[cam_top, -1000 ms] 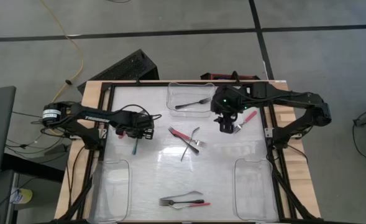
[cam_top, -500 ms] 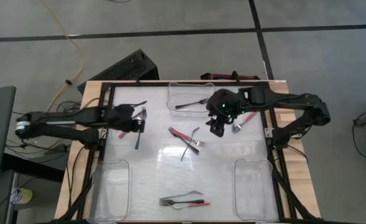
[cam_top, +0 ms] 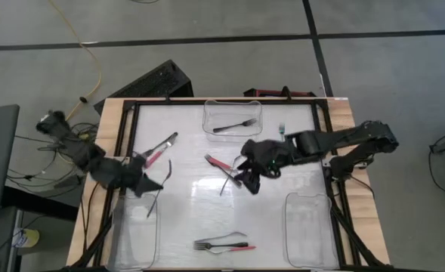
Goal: Sort silverware by color (type)
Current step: Put the blue fork into the bottom left transparent bin, then put the pink fork into the bottom right transparent bin, then put the black fork into the top transparent bin
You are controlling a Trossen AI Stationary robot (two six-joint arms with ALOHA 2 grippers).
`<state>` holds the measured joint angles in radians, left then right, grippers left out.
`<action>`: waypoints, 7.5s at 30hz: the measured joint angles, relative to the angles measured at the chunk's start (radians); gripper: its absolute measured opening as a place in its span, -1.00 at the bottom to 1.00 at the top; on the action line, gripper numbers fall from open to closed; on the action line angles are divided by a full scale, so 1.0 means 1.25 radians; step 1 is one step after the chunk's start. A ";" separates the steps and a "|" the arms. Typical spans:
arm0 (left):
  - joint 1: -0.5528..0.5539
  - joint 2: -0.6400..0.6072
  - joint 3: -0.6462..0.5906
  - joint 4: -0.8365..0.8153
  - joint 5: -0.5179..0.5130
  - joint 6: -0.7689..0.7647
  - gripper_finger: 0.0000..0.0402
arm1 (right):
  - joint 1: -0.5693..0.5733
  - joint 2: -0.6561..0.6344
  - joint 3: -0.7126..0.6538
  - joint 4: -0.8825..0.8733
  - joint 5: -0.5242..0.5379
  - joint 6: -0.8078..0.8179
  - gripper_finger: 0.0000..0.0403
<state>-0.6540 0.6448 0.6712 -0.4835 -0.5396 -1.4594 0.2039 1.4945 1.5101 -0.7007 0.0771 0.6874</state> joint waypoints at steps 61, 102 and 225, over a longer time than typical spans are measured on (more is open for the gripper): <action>-0.170 0.534 0.415 -0.538 0.275 -0.302 -0.05 | 0.058 0.027 0.000 -0.135 -0.042 -0.254 0.10; 0.611 0.703 0.421 -0.110 0.378 0.702 -0.08 | -0.310 -0.243 -0.521 -0.319 0.002 -0.595 -0.10; 0.638 0.324 0.401 -0.111 0.289 0.976 -0.08 | 0.136 -0.076 -0.123 -0.602 -0.050 0.427 -0.08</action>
<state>0.1436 1.0492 1.1725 -0.6222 -0.1787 -0.2397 0.3736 1.3993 1.3567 -1.4530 0.0151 1.2216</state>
